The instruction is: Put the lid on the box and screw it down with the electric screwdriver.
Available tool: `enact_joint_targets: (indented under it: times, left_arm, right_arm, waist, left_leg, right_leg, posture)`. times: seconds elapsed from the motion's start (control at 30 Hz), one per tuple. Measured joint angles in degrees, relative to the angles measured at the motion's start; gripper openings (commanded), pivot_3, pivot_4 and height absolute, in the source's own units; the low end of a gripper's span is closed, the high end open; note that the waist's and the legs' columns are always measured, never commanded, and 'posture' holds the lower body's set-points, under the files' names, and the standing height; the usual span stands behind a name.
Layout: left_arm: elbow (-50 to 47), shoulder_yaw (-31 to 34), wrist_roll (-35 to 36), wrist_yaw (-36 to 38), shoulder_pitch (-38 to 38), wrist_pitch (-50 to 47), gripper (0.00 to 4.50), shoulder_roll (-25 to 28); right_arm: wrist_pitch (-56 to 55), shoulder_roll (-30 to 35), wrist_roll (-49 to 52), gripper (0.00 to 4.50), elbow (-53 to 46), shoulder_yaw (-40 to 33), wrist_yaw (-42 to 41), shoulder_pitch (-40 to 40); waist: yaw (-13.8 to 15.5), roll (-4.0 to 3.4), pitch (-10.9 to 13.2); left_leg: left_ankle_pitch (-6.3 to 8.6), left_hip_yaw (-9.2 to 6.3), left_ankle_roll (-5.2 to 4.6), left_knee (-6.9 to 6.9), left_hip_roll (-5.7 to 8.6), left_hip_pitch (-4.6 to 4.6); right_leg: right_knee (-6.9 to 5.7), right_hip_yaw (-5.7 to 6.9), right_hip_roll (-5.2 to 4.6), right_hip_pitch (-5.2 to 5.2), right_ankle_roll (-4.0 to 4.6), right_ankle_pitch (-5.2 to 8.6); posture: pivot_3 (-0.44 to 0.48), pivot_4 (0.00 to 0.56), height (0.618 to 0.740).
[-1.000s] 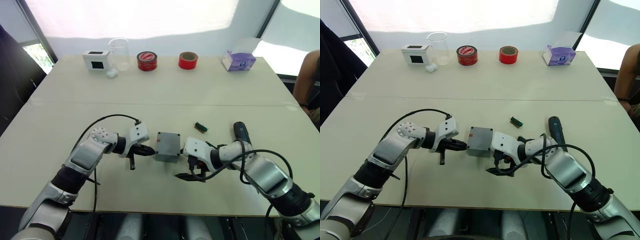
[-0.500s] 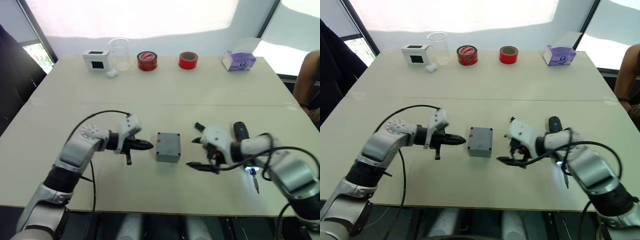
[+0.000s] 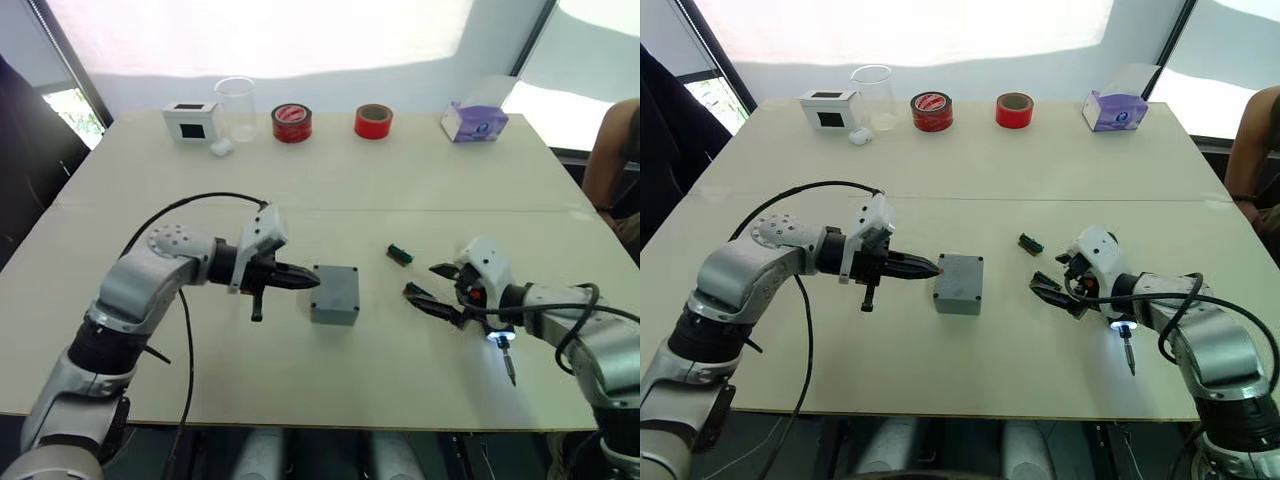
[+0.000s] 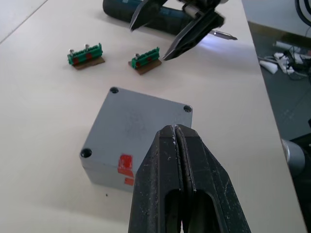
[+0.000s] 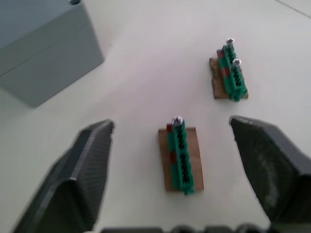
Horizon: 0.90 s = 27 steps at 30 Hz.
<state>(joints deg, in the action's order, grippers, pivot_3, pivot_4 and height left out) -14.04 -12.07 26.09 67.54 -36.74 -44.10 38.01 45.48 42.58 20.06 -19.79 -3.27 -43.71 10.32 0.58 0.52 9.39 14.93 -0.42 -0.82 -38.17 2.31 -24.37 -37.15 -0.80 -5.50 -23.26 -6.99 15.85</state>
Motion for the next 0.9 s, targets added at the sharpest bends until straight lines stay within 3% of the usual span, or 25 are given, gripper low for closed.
enact_joint_targets:
  times: [0.03, 0.67, 0.87, 0.9]
  left_arm:
    - [0.0, -0.1, -0.1, 0.0, 0.0, 0.1, 0.00, 0.1]
    - [0.5, -0.4, -0.4, -1.6, 1.1, 0.7, 0.00, 1.0]
    - [1.8, -0.6, -0.8, -1.7, 2.3, 1.2, 0.00, 0.9]
    - [1.9, -0.6, -0.8, -1.7, 2.3, 1.2, 0.00, 0.9]
  right_arm:
    - [-0.5, -0.3, -0.3, 2.46, 0.8, 0.6, 0.3, 0.1]
    - [-3.7, -1.0, -1.5, 2.46, 4.1, 2.3, 1.8, 1.5]
    - [-3.5, -1.0, -1.2, 0.07, 4.1, 2.3, 2.1, 1.5]
    - [-3.6, -1.0, -1.3, 0.07, 4.1, 2.4, 2.3, 1.5]
  waist:
    - [0.0, 0.00, 0.0]
    - [0.0, 0.00, 0.0]
    - [0.0, 0.00, 0.0]
    - [0.1, 0.00, 0.0]
  left_leg:
    - [0.00, 0.00, 0.00, 0.00, 0.00, 0.00]
    - [0.00, 0.00, 0.00, 0.00, 0.00, 0.00]
    - [0.00, -0.01, 0.00, 0.00, 0.00, 0.00]
    - [0.00, -0.01, 0.00, 0.00, 0.00, 0.00]
  right_leg:
    - [0.00, 0.00, 0.00, 0.00, 0.00, 0.00]
    - [0.00, 0.00, 0.02, 0.00, 0.00, 0.00]
    - [0.00, 0.00, 0.02, 0.00, 0.00, 0.00]
    - [0.00, 0.00, 0.02, 0.00, 0.00, 0.00]
  posture:
    - [0.000, 0.150, 0.740]
    - [0.000, 0.150, 0.740]
    - [0.000, 0.150, 0.740]
    - [0.000, 0.150, 0.740]
